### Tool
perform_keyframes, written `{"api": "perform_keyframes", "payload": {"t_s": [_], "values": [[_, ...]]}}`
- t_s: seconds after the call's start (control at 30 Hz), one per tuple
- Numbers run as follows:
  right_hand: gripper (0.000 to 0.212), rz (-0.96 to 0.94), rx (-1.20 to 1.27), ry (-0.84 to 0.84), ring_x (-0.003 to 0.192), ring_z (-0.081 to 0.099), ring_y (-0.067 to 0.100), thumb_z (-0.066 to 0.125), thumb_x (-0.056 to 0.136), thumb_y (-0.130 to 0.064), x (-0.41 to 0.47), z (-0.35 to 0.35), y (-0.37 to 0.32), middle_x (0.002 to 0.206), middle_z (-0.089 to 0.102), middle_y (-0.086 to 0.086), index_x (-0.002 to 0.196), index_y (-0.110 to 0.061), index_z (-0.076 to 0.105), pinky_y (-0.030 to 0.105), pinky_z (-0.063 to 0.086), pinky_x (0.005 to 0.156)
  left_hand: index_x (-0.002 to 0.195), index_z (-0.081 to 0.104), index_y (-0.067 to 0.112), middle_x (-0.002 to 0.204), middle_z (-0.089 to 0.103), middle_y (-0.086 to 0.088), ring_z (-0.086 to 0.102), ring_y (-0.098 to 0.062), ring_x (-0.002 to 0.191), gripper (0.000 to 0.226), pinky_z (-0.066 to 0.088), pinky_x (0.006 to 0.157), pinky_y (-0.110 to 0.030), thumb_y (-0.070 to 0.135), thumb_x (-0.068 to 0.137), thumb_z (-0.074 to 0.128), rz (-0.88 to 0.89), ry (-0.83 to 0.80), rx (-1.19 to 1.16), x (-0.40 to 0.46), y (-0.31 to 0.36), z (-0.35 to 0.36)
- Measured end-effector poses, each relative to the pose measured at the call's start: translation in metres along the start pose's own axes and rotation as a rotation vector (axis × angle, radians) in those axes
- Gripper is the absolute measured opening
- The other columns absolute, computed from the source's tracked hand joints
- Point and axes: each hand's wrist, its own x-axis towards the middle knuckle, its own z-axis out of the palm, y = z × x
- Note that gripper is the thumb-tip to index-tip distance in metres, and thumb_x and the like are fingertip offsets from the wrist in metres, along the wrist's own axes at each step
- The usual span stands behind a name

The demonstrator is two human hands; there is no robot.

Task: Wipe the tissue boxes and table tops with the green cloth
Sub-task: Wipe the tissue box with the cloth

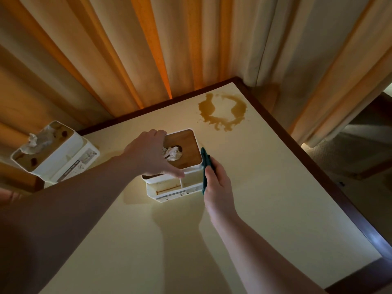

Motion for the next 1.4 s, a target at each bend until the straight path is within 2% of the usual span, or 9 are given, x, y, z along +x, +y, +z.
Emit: {"api": "perform_keyframes", "payload": {"t_s": [0.17,0.37,0.57,0.67,0.73,0.83,0.93,1.1,1.4], "values": [[0.029,-0.058,-0.085,-0.041,0.094,0.065,-0.002,0.044,0.111,-0.023,0.029,-0.002,-0.035,0.108,0.072,-0.010,0.130,-0.022,0.067,0.017,0.050,0.079,0.122,0.047,0.021,0.101,0.050,0.007,0.051,-0.015,0.092,0.133,0.053,0.081,-0.036,0.109,0.024,0.054,-0.052,0.020,0.083,-0.004,0.006,0.001],[0.026,-0.001,-0.161,-0.099,0.088,0.066,0.005,0.047,0.109,-0.027,0.045,-0.014,-0.046,0.100,0.074,-0.009,0.115,-0.030,0.072,0.024,0.050,0.076,0.102,0.050,0.017,0.086,0.054,0.003,0.056,-0.017,0.077,0.130,0.057,0.071,-0.037,0.114,0.016,0.040,-0.220,0.023,0.071,-0.010,0.018,0.003],[0.021,0.090,-0.062,-0.046,0.097,0.068,0.005,0.057,0.105,-0.031,0.039,-0.025,-0.029,0.104,0.074,-0.014,0.120,-0.030,0.071,0.026,0.052,0.080,0.120,0.051,0.009,0.119,0.054,-0.010,0.059,-0.028,0.103,0.153,0.057,0.082,-0.044,0.115,0.011,0.036,-0.357,-0.068,0.027,-0.006,0.021,0.001],[0.022,0.104,-0.007,-0.030,0.092,0.070,0.001,0.063,0.102,-0.031,0.037,-0.024,-0.024,0.103,0.075,-0.016,0.123,-0.031,0.070,0.025,0.055,0.080,0.143,0.039,0.009,0.138,0.046,-0.015,0.054,-0.031,0.118,0.161,0.055,0.091,-0.046,0.114,0.020,0.039,-0.284,-0.145,0.037,-0.008,0.019,-0.010],[0.023,0.106,0.010,-0.017,0.097,0.071,0.006,0.064,0.101,-0.031,0.038,-0.023,-0.020,0.104,0.076,-0.015,0.123,-0.030,0.071,0.032,0.059,0.087,0.160,0.010,0.023,0.164,0.020,-0.012,0.036,-0.038,0.144,0.162,0.044,0.109,-0.054,0.108,0.029,0.054,-0.157,-0.209,0.006,-0.005,0.011,-0.023],[0.017,0.108,0.025,-0.008,0.101,0.071,0.011,0.063,0.102,-0.029,0.041,-0.024,-0.016,0.101,0.076,-0.016,0.117,-0.033,0.072,0.034,0.058,0.089,0.157,-0.020,0.043,0.170,-0.019,0.006,-0.013,-0.029,0.158,0.167,0.007,0.126,-0.061,0.095,0.030,0.076,0.208,-0.316,0.115,0.002,-0.007,-0.043],[0.015,0.109,0.034,-0.020,0.101,0.070,0.011,0.062,0.104,-0.028,0.041,-0.024,-0.016,0.098,0.076,-0.018,0.110,-0.038,0.071,0.030,0.057,0.086,0.152,-0.034,0.039,0.167,-0.032,0.003,-0.029,-0.028,0.153,0.175,-0.008,0.123,-0.063,0.087,0.031,0.083,0.372,-0.366,0.401,0.007,-0.008,-0.050],[0.015,0.106,0.029,-0.014,0.104,0.069,0.013,0.062,0.103,-0.029,0.044,-0.024,-0.013,0.101,0.076,-0.015,0.112,-0.037,0.072,0.035,0.056,0.091,0.154,-0.034,0.032,0.167,-0.030,-0.001,-0.028,-0.029,0.153,0.175,-0.010,0.122,-0.064,0.083,0.036,0.086,0.430,-0.364,0.555,0.011,0.007,-0.040],[0.024,0.098,0.159,-0.011,0.112,0.070,0.017,0.061,0.104,-0.027,0.047,-0.022,-0.003,0.117,0.075,-0.007,0.127,-0.032,0.068,0.049,0.056,0.103,0.157,-0.017,0.040,0.169,0.001,0.006,0.000,-0.028,0.155,0.166,0.010,0.126,-0.052,0.094,0.031,0.077,0.358,-0.266,0.331,0.005,-0.001,-0.029]]}}
